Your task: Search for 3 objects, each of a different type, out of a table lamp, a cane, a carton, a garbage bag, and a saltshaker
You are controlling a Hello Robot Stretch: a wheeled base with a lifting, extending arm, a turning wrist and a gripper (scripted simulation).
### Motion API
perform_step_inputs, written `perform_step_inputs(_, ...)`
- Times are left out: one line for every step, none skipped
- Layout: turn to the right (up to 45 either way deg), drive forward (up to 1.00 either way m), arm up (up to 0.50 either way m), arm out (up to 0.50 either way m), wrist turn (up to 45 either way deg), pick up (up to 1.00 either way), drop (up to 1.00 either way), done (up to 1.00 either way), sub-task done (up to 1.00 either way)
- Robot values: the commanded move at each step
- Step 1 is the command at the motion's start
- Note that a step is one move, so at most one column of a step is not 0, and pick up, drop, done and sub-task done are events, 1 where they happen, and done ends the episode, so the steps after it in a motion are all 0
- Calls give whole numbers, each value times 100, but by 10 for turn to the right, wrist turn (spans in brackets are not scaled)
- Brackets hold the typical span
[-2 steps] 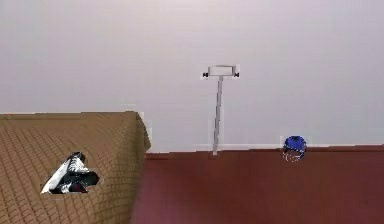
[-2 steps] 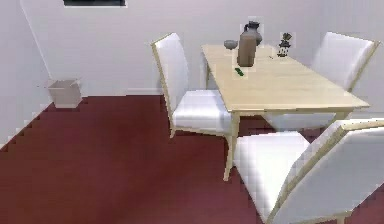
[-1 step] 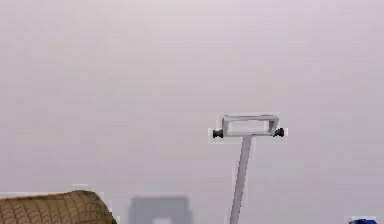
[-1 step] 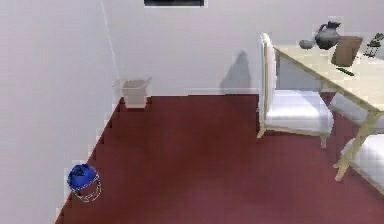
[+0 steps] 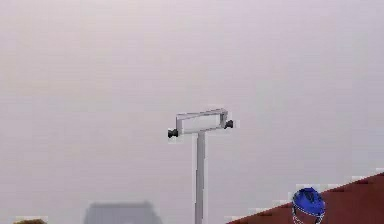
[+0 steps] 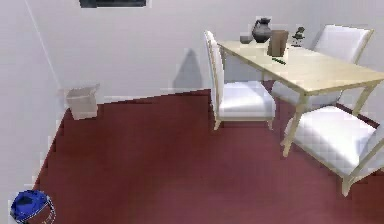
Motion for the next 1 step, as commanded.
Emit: perform_step_inputs(0,0,0,0,0,0,0,100,0)
